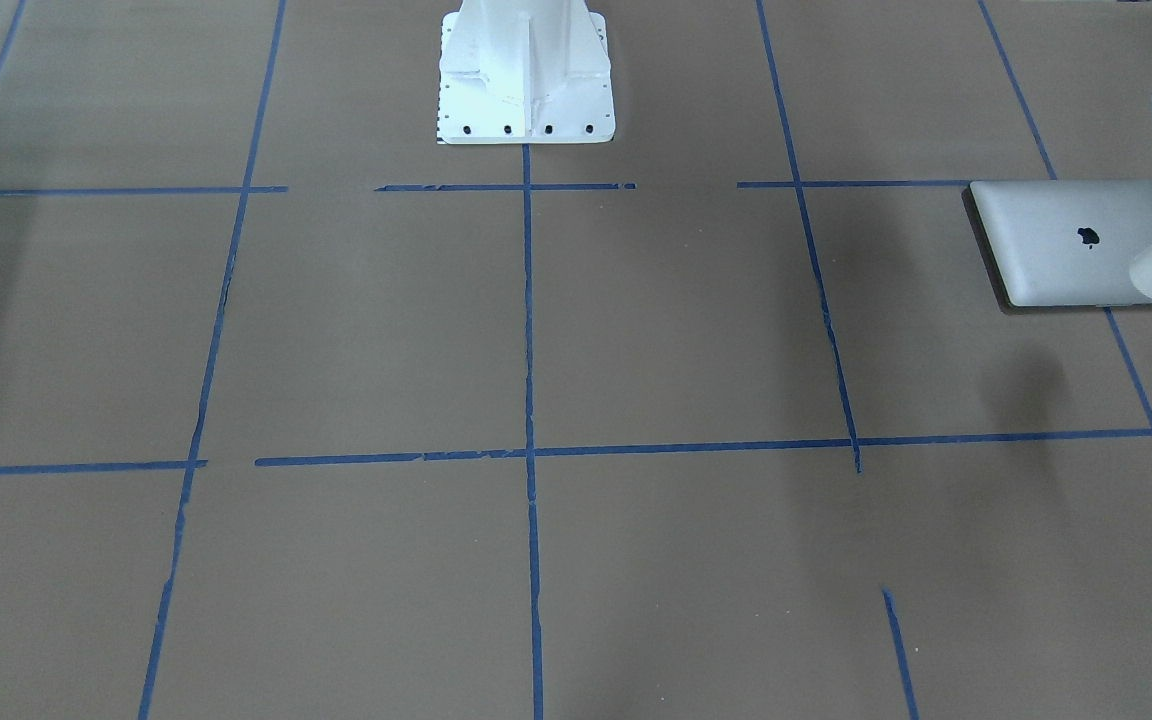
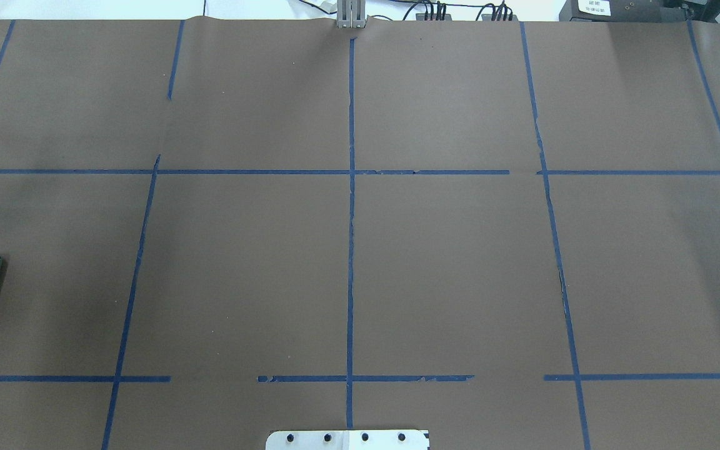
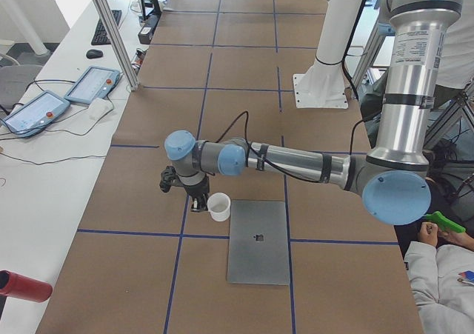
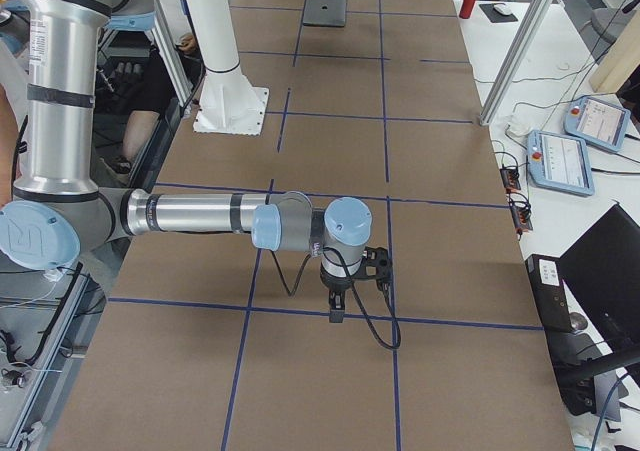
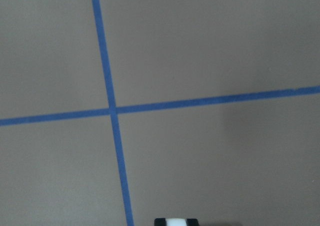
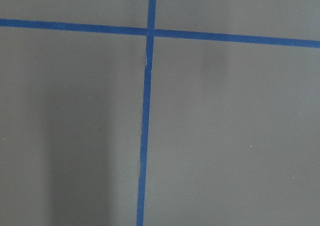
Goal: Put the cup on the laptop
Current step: 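Carry the cup with the left gripper back toward the silver laptop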
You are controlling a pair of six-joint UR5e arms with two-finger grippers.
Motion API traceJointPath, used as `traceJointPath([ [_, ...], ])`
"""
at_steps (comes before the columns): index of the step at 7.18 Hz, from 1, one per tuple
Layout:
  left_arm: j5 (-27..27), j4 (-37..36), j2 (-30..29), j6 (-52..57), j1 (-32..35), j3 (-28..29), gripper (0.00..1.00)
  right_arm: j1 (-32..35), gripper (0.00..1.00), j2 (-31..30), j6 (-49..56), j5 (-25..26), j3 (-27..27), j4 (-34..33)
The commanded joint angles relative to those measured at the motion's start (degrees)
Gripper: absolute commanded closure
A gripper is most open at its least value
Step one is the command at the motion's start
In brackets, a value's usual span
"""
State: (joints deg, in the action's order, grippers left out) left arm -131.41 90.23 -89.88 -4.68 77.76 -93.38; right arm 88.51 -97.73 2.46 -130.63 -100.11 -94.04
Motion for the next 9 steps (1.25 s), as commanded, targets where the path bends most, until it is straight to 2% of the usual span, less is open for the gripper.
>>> traceJointPath([
  [1, -0.07, 8.63, 8.04, -2.32, -0.07, 0.04, 1.0, 0.0, 0.0, 0.0, 0.0, 0.02, 0.0, 0.0],
  [4, 0.37, 18.73, 12.27, -11.01, -1.99, 1.18, 1.0, 0.0, 0.0, 0.0, 0.0, -0.06, 0.0, 0.0],
  [9, -0.16, 21.11, 12.28, -12.72, -6.91, 3.54, 1.0, 0.0, 0.0, 0.0, 0.0, 0.02, 0.0, 0.0],
])
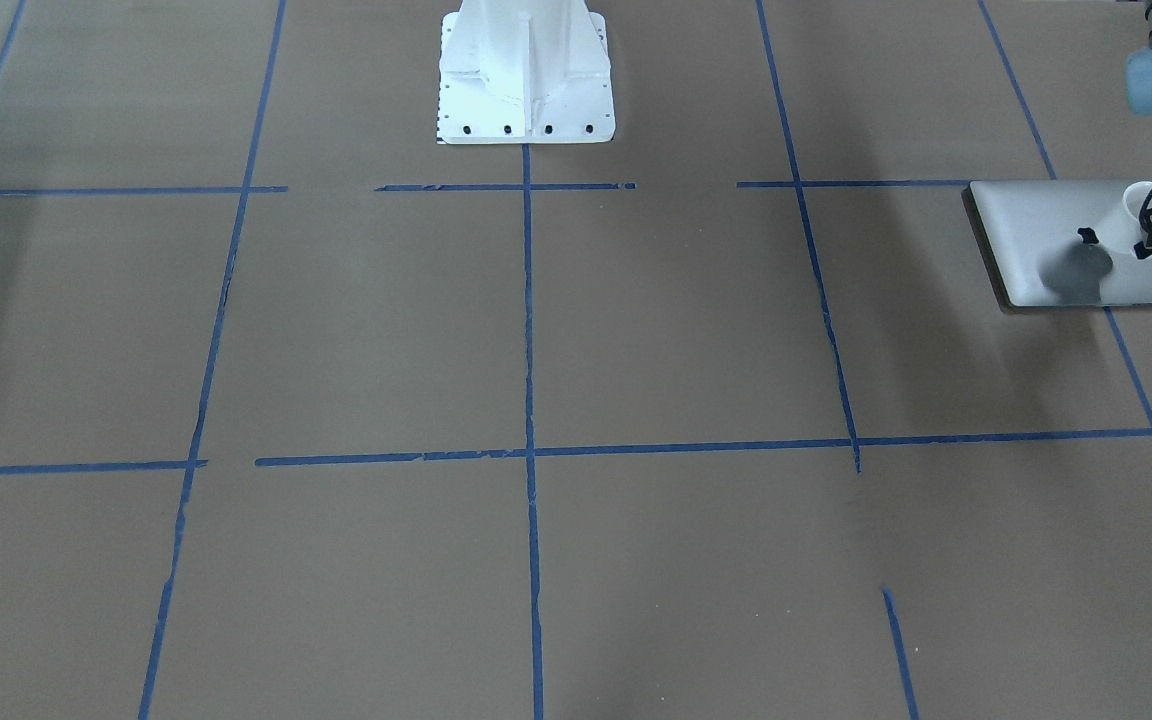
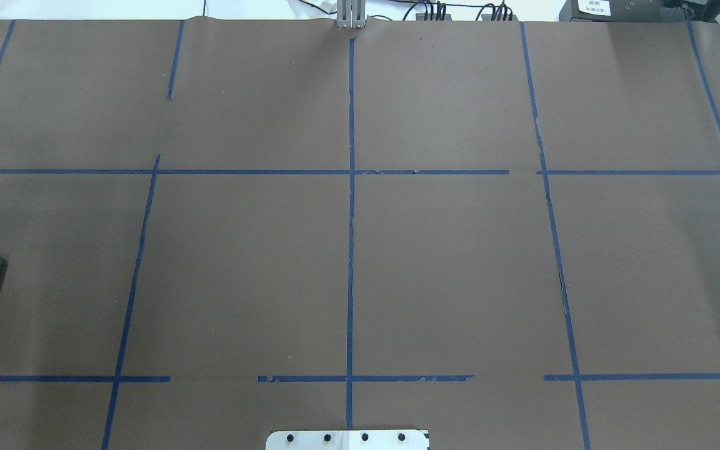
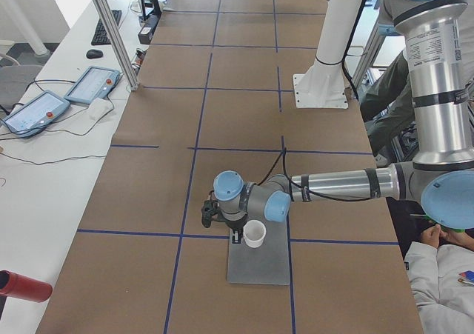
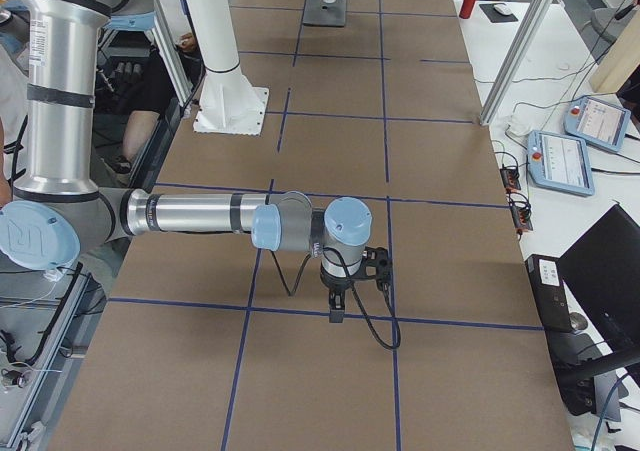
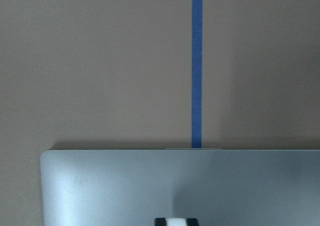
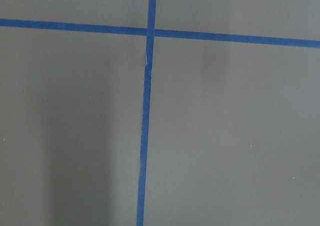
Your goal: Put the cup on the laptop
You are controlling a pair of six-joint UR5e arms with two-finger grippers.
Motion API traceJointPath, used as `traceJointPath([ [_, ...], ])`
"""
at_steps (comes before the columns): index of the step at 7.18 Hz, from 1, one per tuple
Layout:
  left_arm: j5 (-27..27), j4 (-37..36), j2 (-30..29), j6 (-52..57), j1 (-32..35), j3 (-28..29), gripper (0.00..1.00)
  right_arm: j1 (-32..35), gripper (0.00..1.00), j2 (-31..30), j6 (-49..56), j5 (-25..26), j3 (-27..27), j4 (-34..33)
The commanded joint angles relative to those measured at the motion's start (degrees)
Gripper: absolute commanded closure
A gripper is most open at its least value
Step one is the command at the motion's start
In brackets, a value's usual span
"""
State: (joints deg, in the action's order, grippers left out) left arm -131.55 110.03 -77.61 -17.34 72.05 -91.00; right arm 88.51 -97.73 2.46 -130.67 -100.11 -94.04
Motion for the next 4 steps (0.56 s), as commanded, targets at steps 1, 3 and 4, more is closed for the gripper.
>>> traceJointPath([
  [1, -1.32, 2.28, 0.01, -0.07, -1.99, 2.14, 1.0, 0.0, 0.0, 0.0, 0.0, 0.06, 0.0, 0.0],
  [3, -2.04, 2.56, 0.09, 0.02, -2.96, 2.5, 0.67, 0.0, 0.0, 0.0, 0.0, -0.03, 0.0, 0.0],
  [4, -2.04, 2.73, 0.01, 0.02, -2.97, 2.59, 0.15, 0.0, 0.0, 0.0, 0.0, -0.03, 0.0, 0.0],
])
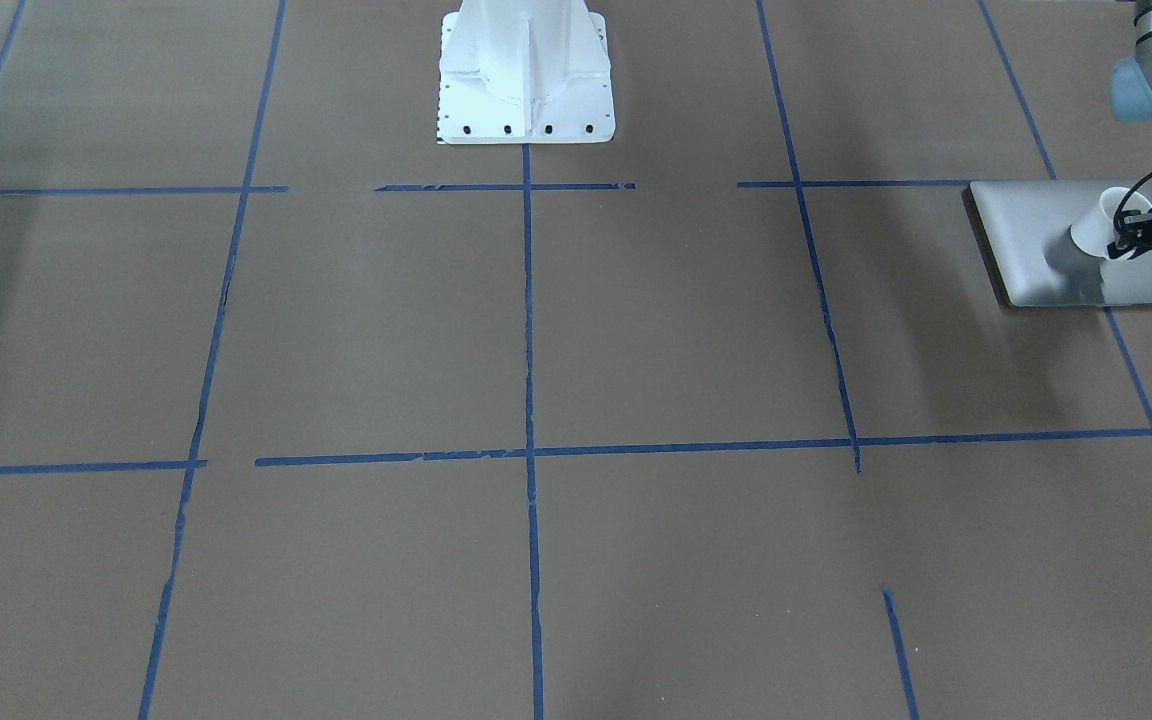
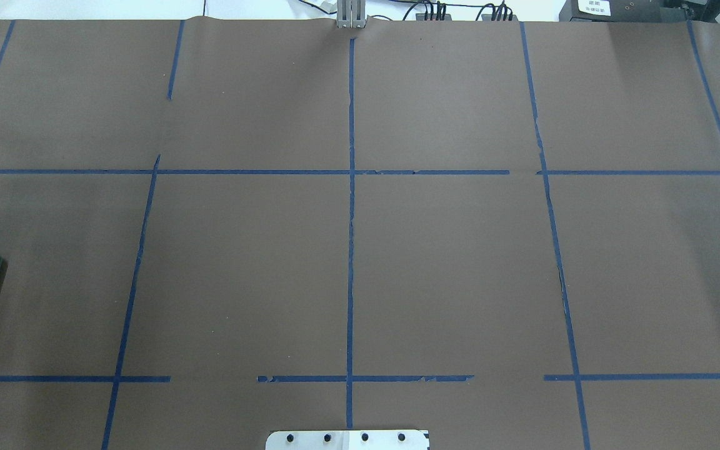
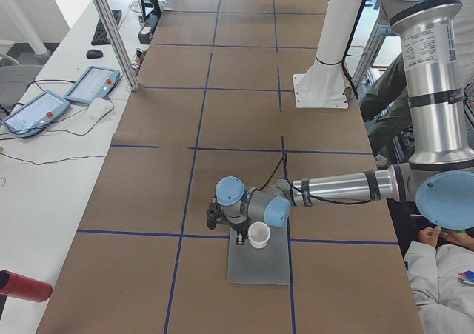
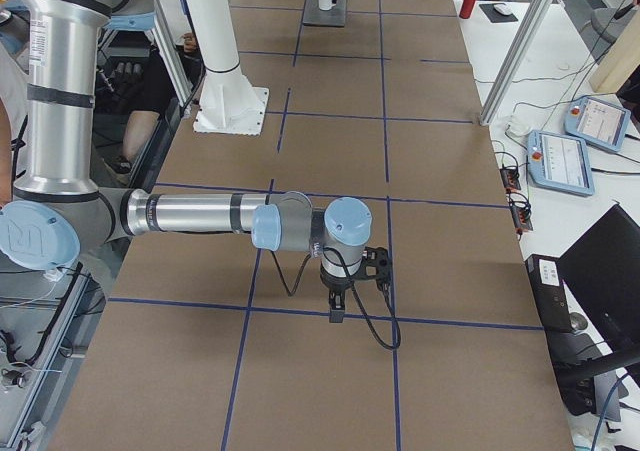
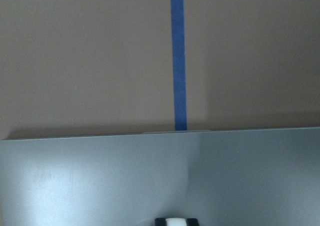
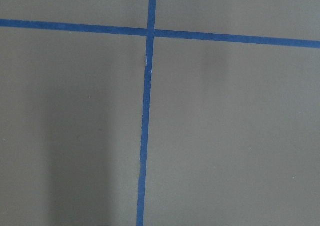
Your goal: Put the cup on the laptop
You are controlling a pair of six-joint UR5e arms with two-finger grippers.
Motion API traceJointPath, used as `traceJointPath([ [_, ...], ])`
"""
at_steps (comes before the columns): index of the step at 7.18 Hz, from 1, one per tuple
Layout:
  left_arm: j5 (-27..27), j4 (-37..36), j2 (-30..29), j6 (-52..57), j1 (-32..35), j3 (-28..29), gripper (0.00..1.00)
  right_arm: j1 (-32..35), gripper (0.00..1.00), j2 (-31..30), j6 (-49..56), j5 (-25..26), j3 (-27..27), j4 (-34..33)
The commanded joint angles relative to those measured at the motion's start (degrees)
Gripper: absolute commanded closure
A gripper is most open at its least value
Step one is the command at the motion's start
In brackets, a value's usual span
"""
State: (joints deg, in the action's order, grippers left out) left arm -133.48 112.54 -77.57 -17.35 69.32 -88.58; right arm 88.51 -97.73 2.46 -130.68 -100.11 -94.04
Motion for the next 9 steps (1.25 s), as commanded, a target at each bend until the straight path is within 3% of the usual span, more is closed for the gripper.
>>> traceJointPath([
  [1, -0.2, 0.05, -0.04, 0.38, -0.07, -0.18, 0.08, 0.0, 0.0, 0.0, 0.0, -0.01, 0.0, 0.0],
  [3, -0.29, -0.82, 0.22, 1.52, 0.72, -2.63, 0.04, 0.0, 0.0, 0.0, 0.0, -0.01, 0.0, 0.0],
  [6, 0.32, -6.17, -1.09, 12.5, 17.55, -5.7, 0.03, 0.0, 0.0, 0.0, 0.0, -0.01, 0.0, 0.0],
  [9, 0.06, -13.83, -0.66, 12.6, 20.5, -11.61, 0.01, 0.0, 0.0, 0.0, 0.0, 0.08, 0.0, 0.0],
])
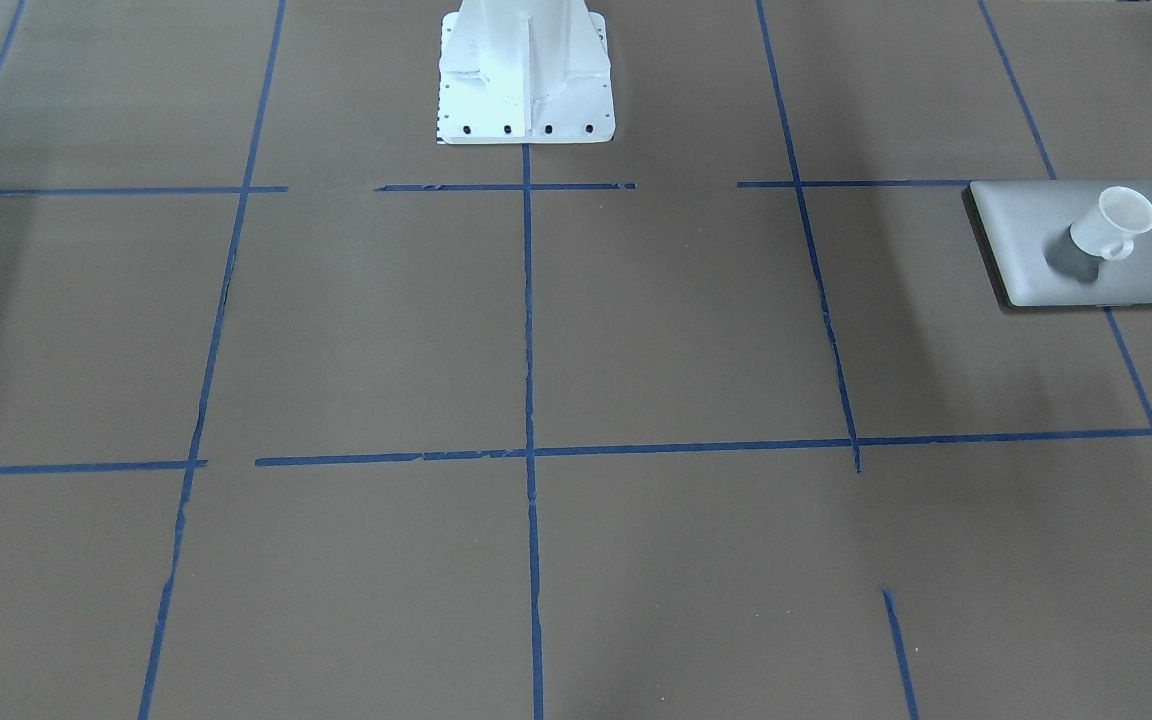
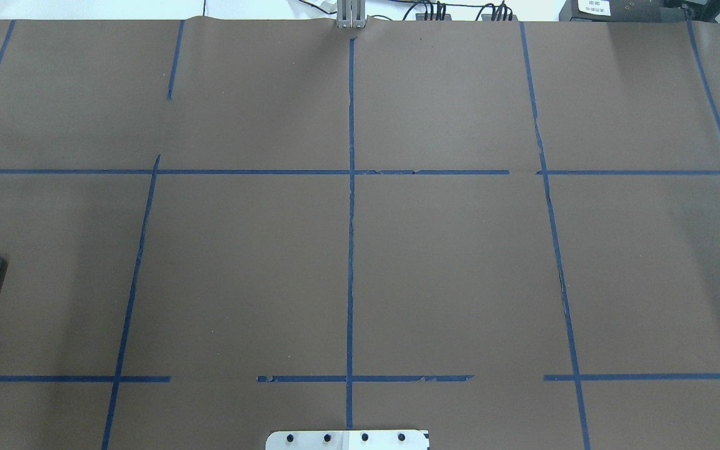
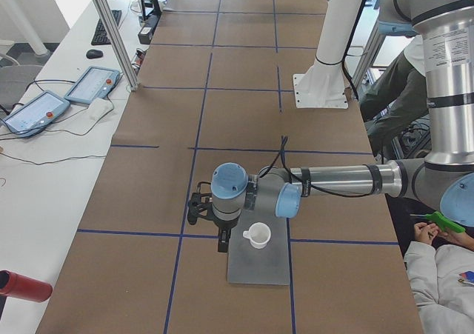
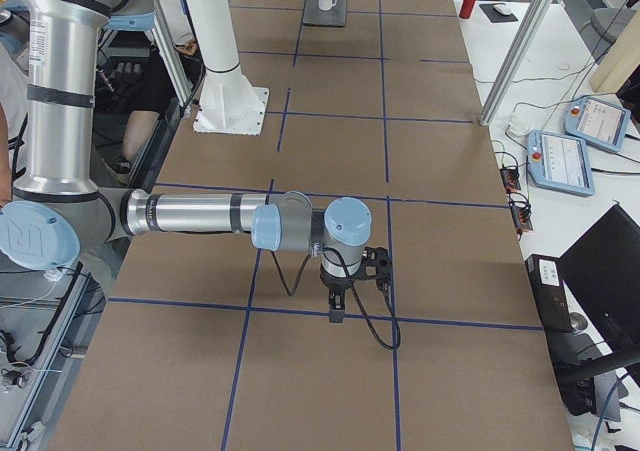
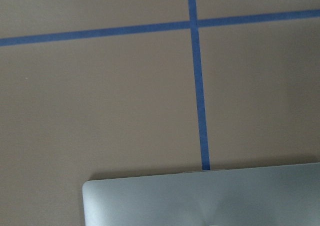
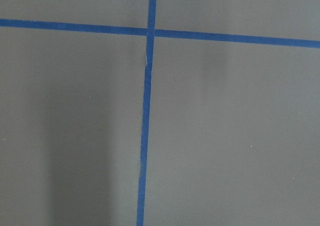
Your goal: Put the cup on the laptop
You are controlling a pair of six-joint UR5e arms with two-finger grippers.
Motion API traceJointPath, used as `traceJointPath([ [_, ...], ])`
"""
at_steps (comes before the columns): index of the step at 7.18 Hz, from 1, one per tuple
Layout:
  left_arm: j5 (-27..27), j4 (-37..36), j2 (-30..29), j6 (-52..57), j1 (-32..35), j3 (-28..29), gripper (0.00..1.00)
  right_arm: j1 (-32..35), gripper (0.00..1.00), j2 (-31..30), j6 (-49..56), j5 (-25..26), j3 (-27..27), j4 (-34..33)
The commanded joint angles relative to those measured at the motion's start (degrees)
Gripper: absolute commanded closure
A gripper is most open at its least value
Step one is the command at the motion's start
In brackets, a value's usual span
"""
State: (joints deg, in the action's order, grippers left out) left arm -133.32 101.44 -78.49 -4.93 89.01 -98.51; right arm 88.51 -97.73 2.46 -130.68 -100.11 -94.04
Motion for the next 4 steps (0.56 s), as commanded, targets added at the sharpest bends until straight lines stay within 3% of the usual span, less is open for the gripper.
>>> traceJointPath([
  [1, -0.28, -2.56, 0.44, 0.18, 0.72, -1.77, 0.0, 0.0, 0.0, 0.0, 0.0, 0.07, 0.0, 0.0],
  [4, -0.19, -2.3, 0.18, 0.18, 0.55, -1.86, 0.0, 0.0, 0.0, 0.0, 0.0, -0.01, 0.0, 0.0],
])
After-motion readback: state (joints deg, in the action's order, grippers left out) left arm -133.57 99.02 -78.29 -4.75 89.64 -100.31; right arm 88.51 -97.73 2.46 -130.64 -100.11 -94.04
